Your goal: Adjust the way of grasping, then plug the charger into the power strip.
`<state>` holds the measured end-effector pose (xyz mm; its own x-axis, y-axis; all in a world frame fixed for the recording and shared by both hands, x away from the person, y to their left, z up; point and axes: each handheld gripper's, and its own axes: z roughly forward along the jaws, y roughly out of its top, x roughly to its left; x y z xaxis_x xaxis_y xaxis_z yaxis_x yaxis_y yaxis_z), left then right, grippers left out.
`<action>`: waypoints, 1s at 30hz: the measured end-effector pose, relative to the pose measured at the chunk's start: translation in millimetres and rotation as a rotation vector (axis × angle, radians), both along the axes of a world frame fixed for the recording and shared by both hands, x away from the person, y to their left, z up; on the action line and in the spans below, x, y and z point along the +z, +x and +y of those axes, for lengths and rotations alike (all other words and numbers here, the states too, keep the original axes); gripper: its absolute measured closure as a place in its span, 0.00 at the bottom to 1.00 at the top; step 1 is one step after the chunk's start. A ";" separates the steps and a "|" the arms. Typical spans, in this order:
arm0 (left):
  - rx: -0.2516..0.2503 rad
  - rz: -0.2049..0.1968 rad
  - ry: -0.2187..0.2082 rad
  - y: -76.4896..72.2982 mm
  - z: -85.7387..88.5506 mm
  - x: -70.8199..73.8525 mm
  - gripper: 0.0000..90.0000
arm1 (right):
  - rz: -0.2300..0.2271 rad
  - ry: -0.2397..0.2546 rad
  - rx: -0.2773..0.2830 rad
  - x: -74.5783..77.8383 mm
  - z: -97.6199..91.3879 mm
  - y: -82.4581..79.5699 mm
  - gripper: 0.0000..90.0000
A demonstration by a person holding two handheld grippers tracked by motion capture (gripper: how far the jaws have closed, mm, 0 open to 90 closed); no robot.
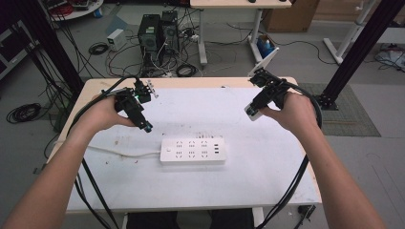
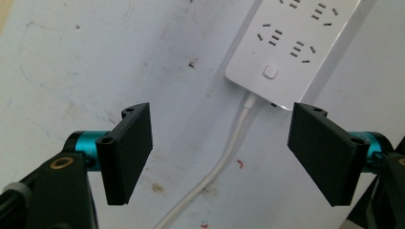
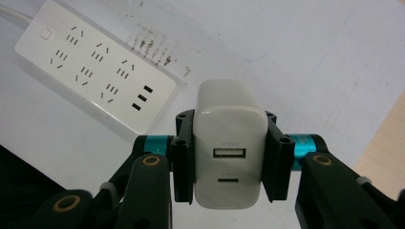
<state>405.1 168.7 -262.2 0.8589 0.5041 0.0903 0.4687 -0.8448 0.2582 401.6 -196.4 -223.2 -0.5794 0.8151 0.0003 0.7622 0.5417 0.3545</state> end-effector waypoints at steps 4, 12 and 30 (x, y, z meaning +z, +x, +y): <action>0.011 0.008 0.002 3.2 1.2 -2.3 0.26 | 0.007 0.004 0.007 -1.0 0.0 1.3 0.69; 0.006 0.001 0.007 4.9 -0.9 -0.3 0.26 | 0.021 -0.006 0.027 -3.1 1.4 1.6 0.69; -0.030 -0.016 -0.009 -6.1 7.3 0.4 0.26 | 0.056 -0.068 0.273 -21.0 43.8 22.3 0.69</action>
